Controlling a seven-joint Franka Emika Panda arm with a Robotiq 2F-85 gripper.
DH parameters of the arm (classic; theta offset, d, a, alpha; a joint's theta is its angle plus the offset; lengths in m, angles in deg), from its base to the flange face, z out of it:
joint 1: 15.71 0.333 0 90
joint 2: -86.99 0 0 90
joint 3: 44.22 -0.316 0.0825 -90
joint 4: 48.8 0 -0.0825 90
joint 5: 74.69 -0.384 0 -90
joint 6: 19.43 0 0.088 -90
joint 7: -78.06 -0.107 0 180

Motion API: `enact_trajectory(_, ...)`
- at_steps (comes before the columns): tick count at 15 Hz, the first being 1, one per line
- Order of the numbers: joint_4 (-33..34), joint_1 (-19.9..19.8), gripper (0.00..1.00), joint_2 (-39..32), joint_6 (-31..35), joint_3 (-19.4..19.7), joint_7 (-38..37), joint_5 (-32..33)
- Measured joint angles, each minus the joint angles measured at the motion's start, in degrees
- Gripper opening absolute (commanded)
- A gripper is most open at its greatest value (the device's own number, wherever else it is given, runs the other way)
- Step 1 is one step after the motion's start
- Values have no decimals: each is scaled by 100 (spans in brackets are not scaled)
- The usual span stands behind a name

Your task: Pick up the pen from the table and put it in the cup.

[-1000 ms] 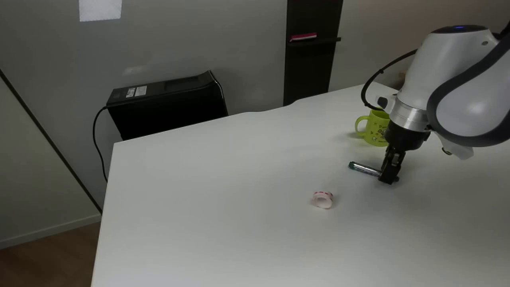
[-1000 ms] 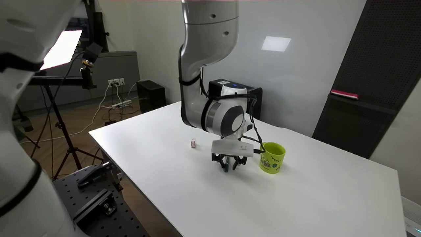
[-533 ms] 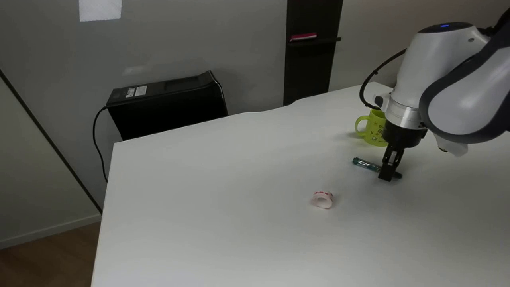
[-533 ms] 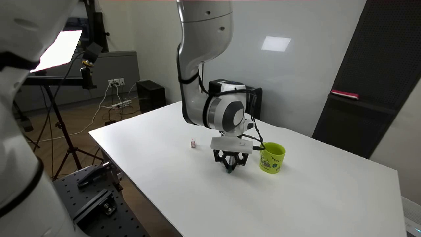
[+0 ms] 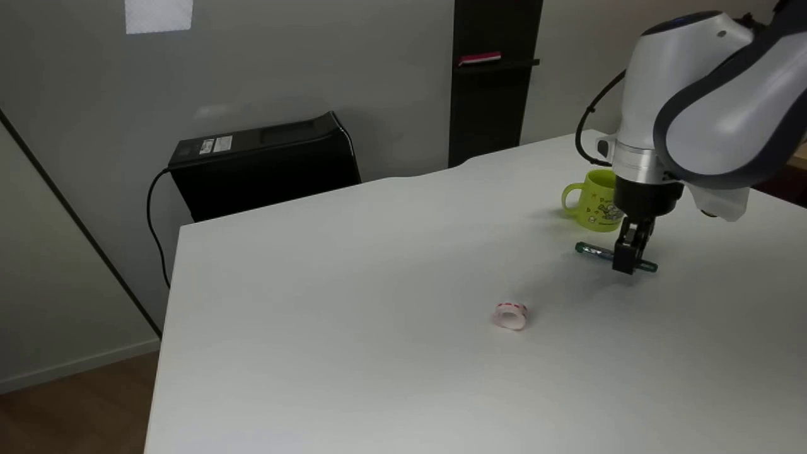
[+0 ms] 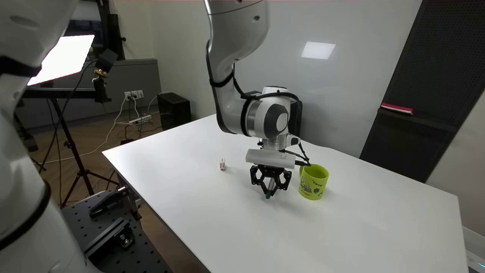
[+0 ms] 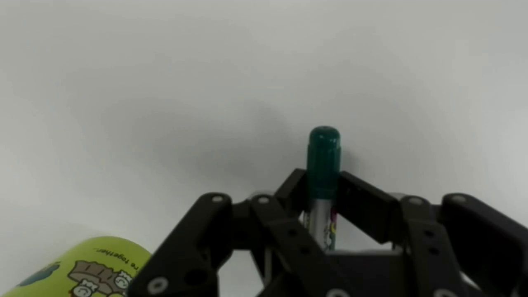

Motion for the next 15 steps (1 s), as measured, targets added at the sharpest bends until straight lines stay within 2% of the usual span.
enact_trajectory(9,430,-5,6,493,-1842,-6,-414,-122)
enact_trajectory(15,839,-81,6,741,-2838,27,-695,-146)
